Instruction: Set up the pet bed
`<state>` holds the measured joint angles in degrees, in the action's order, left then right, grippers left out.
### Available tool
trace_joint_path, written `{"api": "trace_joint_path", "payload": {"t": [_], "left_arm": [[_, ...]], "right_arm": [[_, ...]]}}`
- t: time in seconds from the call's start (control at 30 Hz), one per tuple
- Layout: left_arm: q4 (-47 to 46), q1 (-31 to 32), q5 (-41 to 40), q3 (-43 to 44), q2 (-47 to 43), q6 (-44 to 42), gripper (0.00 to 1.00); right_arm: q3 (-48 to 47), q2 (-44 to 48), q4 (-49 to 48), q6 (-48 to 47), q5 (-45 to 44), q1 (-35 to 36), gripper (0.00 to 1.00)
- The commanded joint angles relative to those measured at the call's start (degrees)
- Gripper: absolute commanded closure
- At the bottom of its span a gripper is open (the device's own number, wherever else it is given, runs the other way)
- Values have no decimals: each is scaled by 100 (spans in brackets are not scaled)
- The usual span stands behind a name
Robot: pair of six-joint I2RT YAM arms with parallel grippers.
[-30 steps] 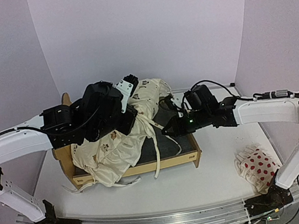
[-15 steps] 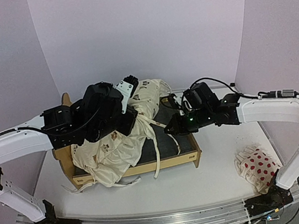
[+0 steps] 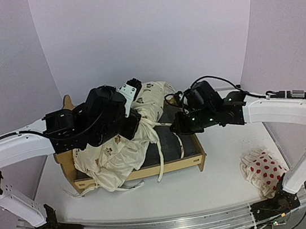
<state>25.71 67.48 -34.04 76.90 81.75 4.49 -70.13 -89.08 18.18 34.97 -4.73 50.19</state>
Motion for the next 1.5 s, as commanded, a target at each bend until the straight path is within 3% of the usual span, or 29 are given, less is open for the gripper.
{"api": "trace_joint_path", "payload": {"t": [0.0, 0.47, 1.13, 1.2, 1.47], "left_arm": [[-117, -53, -65, -62, -210, 25, 100], [-175, -67, 3, -145, -129, 17, 100], [-273, -71, 601, -248, 424, 238, 100], [-251, -72, 599, -229, 436, 245, 100], [-194, -73, 587, -167, 447, 207, 100]], "right_arm": [[-191, -135, 197, 279, -420, 38, 100], [-19, -746, 119, 568, -699, 39, 100], [1185, -444, -368, 665, -327, 52, 100], [1186, -355, -361, 546, -187, 52, 96], [1278, 363, 100, -186, 149, 52, 50]]}}
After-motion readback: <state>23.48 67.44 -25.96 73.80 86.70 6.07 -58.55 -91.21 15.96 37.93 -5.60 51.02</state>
